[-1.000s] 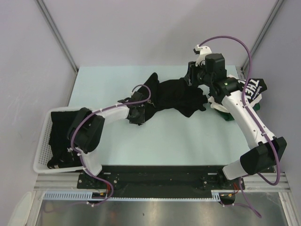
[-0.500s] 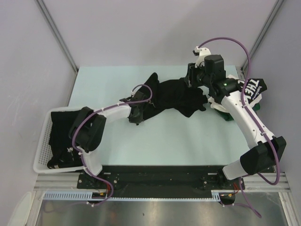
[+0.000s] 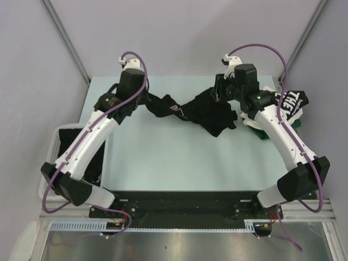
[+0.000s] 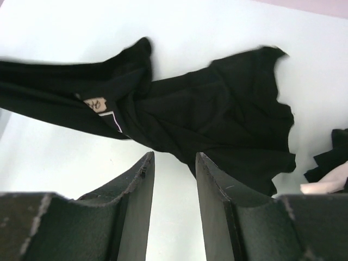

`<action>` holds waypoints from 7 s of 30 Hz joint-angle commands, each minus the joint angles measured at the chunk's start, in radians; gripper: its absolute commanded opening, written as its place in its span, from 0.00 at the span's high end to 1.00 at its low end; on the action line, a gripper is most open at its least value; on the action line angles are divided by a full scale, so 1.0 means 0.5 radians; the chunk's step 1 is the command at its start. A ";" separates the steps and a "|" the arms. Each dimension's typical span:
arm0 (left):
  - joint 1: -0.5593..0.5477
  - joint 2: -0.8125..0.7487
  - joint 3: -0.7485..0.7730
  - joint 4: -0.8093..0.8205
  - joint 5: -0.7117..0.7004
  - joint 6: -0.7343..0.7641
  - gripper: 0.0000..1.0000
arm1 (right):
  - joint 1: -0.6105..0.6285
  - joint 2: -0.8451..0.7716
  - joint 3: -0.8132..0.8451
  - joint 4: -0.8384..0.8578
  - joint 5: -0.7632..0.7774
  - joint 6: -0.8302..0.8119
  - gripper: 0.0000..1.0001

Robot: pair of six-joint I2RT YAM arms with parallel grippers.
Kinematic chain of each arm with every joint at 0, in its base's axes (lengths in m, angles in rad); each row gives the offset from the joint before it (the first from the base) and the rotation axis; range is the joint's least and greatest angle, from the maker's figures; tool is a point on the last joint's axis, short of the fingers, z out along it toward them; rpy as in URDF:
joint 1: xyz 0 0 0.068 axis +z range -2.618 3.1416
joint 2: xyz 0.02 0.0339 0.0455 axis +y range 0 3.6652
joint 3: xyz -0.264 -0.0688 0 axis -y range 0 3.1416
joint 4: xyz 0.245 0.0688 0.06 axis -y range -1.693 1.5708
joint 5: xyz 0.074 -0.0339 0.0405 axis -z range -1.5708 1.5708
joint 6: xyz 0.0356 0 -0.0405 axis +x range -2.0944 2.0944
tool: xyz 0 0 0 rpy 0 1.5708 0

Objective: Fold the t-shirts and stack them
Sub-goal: Flatten out the tshirt

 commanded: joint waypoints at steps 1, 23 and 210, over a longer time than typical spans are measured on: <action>0.026 -0.019 0.359 -0.297 -0.072 0.122 1.00 | 0.021 0.019 0.006 -0.066 -0.021 0.052 0.60; 0.094 -0.234 0.851 -0.424 -0.090 0.104 1.00 | 0.276 0.261 -0.162 -0.290 -0.181 0.168 0.60; 0.124 -0.867 0.713 -0.244 -0.581 0.312 1.00 | -0.368 -0.036 0.536 0.082 -0.187 0.543 1.00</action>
